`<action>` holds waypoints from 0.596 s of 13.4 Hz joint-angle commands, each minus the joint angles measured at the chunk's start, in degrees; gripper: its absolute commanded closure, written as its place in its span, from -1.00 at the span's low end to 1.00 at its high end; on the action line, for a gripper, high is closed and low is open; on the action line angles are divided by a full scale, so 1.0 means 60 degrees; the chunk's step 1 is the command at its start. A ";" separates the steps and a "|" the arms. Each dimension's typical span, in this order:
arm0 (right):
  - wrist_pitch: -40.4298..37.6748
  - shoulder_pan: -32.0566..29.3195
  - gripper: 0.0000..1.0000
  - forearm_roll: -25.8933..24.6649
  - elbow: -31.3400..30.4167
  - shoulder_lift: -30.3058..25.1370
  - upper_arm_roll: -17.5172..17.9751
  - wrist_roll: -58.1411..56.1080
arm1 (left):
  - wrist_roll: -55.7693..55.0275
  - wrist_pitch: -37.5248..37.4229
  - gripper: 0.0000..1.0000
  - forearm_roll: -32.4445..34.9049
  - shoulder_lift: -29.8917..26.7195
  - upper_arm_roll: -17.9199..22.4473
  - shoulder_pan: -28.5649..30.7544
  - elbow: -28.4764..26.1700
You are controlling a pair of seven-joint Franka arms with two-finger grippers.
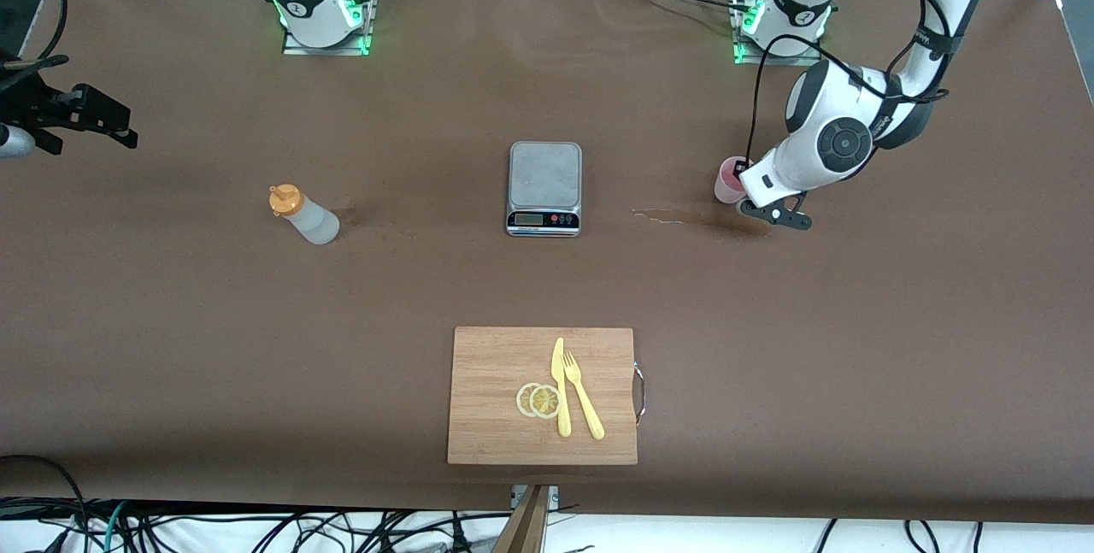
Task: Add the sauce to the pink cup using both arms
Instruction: 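Lower the left gripper and grasp the pink cup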
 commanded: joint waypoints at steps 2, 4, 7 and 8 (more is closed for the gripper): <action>-0.0083 -0.0049 -1.00 0.0128 0.0219 0.0079 0.0005 -0.0072 | 0.0129 -0.1391 1.00 -0.0026 -0.0282 -0.0197 -0.0028 0.1169; -0.0054 -0.0063 -1.00 0.0128 0.0262 0.0079 0.0005 -0.0072 | 0.0056 -0.2841 1.00 -0.0041 -0.0179 -0.0386 -0.0057 0.2414; -0.0112 -0.0063 -1.00 0.0128 0.0321 0.0094 0.0005 -0.0115 | -0.0818 -0.3287 1.00 -0.0231 0.0463 -0.1438 -0.0086 0.3632; -0.0113 -0.0063 -1.00 0.0142 0.0307 0.0094 0.0005 -0.0217 | -0.1505 -0.3273 1.00 -0.0449 0.0799 -0.1877 -0.0115 0.3940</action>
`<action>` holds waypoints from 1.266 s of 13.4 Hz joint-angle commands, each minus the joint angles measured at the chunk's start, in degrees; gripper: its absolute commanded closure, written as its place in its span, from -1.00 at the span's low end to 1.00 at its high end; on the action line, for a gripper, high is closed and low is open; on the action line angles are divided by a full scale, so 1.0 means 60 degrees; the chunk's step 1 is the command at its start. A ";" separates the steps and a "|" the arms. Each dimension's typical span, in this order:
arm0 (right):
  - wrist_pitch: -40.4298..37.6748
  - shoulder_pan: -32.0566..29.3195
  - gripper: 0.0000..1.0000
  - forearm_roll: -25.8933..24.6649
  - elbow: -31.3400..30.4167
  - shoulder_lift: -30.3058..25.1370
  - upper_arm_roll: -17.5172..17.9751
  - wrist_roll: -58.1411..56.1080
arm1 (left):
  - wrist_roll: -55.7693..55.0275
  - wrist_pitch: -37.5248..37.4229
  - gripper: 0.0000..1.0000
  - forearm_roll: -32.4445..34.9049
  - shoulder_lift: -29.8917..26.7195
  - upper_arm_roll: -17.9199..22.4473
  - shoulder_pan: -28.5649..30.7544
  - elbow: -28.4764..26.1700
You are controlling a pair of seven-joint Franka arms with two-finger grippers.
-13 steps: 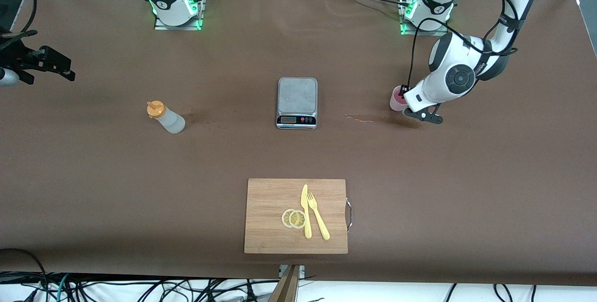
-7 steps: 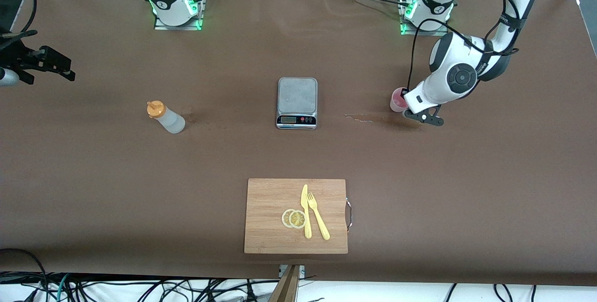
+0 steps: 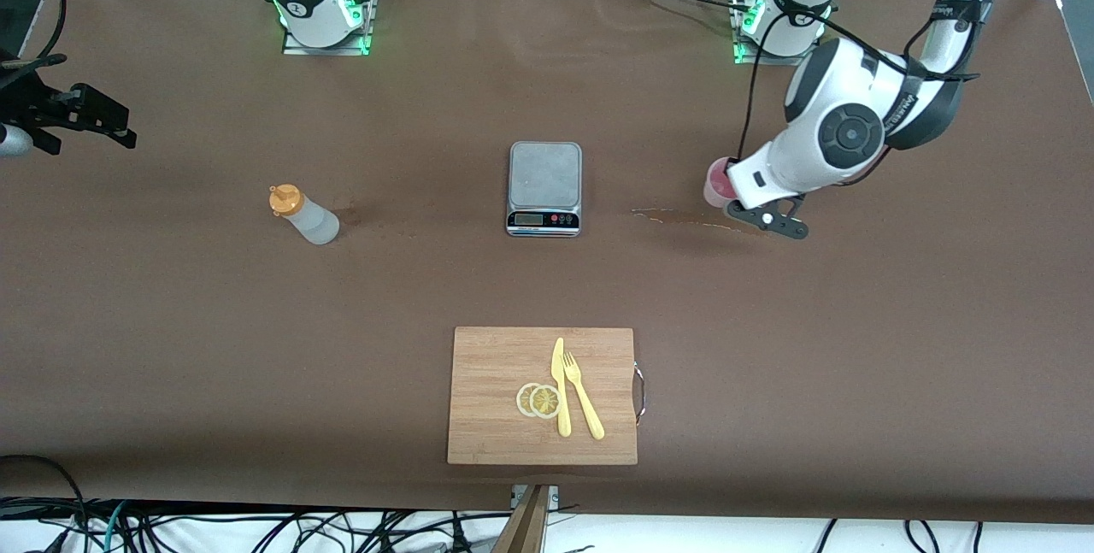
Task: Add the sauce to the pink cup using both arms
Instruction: 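Carry the pink cup with the left gripper onto the scale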
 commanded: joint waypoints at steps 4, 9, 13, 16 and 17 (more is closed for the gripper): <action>-0.0150 -0.0137 -1.00 0.0170 0.0257 0.0182 -0.0068 -0.0323 | -0.4177 0.0025 1.00 -0.0559 0.2798 -0.0958 -0.1506 0.3016; -0.0120 -0.0093 -1.00 0.0054 0.0272 0.0196 -0.0068 -0.0353 | -0.7597 0.2136 1.00 -0.0398 0.3961 -0.0884 -0.3018 0.3344; -0.0368 -0.0108 -1.00 0.0053 0.0272 0.0065 -0.0112 -0.1096 | -0.8227 0.2063 1.00 -0.0398 0.3902 -0.0899 -0.3414 0.3227; -0.0413 -0.0093 -1.00 0.0170 0.0272 0.0123 -0.0229 -0.1918 | -0.8229 0.1186 1.00 -0.0282 0.3713 -0.0899 -0.3414 0.3242; -0.0428 -0.0093 -1.00 0.0170 0.0272 0.0051 -0.0171 -0.2051 | -0.8258 0.1039 1.00 0.0024 0.3712 -0.0928 -0.3414 0.3227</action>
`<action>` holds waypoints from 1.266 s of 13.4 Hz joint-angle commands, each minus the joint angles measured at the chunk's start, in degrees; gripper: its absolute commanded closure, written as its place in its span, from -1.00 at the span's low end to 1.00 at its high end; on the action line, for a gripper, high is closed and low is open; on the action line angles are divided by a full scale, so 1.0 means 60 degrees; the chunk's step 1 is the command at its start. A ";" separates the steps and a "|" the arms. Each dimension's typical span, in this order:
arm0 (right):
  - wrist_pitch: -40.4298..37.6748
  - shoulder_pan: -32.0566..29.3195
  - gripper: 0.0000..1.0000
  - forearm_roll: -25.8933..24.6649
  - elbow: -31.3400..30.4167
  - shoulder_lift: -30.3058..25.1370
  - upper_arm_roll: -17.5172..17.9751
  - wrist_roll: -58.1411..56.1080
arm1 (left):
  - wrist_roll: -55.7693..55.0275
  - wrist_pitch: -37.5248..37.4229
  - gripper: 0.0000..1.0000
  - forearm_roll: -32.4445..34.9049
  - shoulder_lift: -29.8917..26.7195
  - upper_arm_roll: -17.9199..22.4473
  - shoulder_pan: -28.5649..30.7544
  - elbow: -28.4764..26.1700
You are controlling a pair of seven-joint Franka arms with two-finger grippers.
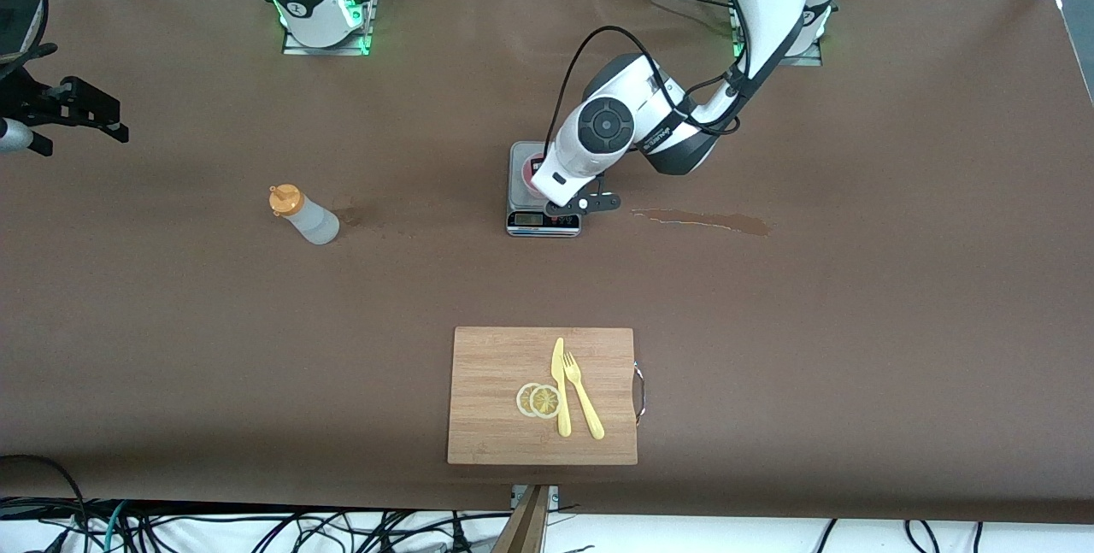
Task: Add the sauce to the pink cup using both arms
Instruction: 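Carry the pink cup with the left gripper onto the scale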
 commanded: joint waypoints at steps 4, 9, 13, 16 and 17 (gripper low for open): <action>-0.0236 -0.0017 -1.00 0.0559 0.0204 0.0082 0.0030 -0.0802 | -0.0206 -0.0480 -0.99 0.0595 -0.0148 0.0102 -0.0239 0.0191; -0.0076 -0.0046 -1.00 0.1245 -0.0248 0.0185 0.0001 -0.2381 | -0.0235 -0.0785 -1.00 0.0537 -0.0599 0.0102 -0.0108 0.0265; 0.0364 -0.0368 -1.00 0.2095 -0.1011 0.0345 -0.0043 -0.5044 | -0.0133 -0.2264 -1.00 0.0595 -0.2093 0.0160 0.1163 0.0454; 0.0655 -0.0720 -1.00 0.3121 -0.1668 0.0522 -0.0072 -0.6950 | 0.0639 -0.3770 -1.00 0.0610 -0.2228 0.0146 0.2379 0.1476; 0.0875 -0.0807 -1.00 0.3443 -0.2005 0.0536 -0.0159 -0.7580 | 0.1340 -0.4327 -1.00 0.0610 -0.2228 0.0161 0.2658 0.1800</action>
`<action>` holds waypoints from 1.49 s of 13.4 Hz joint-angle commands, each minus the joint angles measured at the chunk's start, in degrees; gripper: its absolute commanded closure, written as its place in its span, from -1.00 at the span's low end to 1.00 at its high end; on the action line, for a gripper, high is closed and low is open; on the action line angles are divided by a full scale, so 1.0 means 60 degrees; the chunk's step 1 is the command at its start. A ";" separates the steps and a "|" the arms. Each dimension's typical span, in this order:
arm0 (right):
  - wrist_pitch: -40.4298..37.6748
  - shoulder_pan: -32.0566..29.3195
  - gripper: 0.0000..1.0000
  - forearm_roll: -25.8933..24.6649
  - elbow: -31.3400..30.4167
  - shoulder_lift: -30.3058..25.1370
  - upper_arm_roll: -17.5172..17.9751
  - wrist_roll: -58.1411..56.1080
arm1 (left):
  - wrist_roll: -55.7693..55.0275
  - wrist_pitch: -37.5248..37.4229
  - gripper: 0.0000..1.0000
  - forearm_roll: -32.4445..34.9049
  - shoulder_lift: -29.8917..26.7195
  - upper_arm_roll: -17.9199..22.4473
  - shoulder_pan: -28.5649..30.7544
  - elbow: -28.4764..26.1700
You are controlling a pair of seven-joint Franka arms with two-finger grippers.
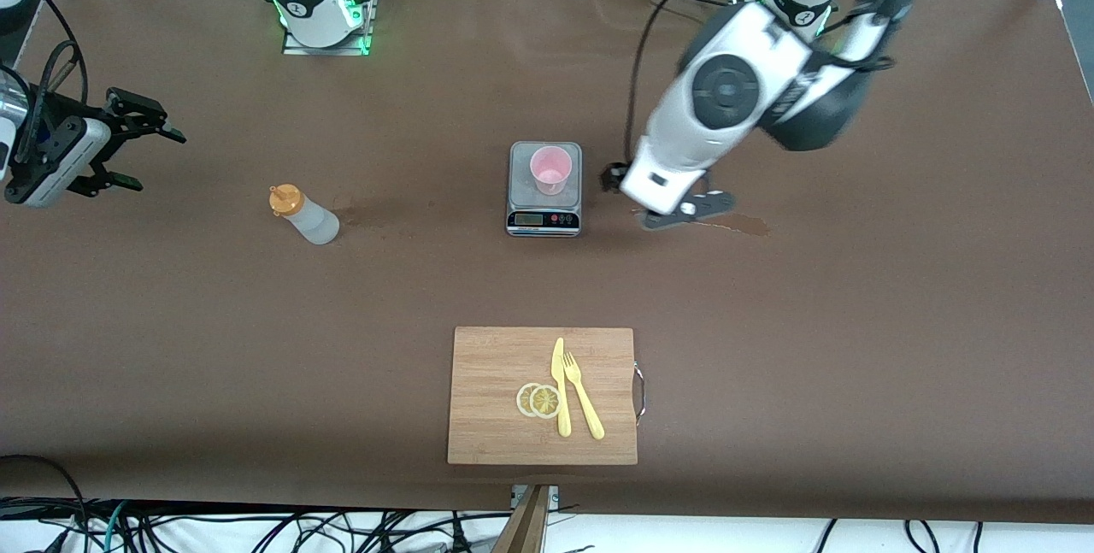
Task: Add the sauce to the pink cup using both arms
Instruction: 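Release the cup and retract the left gripper while the right gripper reaches the bottle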
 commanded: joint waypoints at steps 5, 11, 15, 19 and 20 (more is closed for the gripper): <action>0.1008 -0.0878 -1.00 0.2182 -0.2112 0.0274 -0.0101 -0.4996 | 0.2817 -0.1886 -1.00 0.1186 -0.0678 -0.0065 0.1860 0.0990; 0.0906 -0.1977 -1.00 0.3781 -0.2407 0.2397 -0.0101 -1.1138 | 0.7433 -0.1493 -1.00 0.0147 -0.2829 0.3855 0.0739 -0.0836; 0.0906 -0.1964 -1.00 0.4907 -0.1968 0.3759 -0.0101 -1.2357 | 0.7805 -0.0435 -1.00 0.0335 -0.3726 0.3846 0.1103 -0.1880; 0.0950 -0.1817 -1.00 0.5335 -0.1662 0.4419 0.0249 -1.2812 | 0.7805 -0.0450 -1.00 0.0600 -0.3976 0.3802 0.1117 -0.2188; 0.0964 -0.1774 -1.00 0.5393 -0.1500 0.4610 0.0308 -1.3061 | 0.7819 -0.0566 -1.00 0.0600 -0.3903 0.3802 0.1117 -0.2072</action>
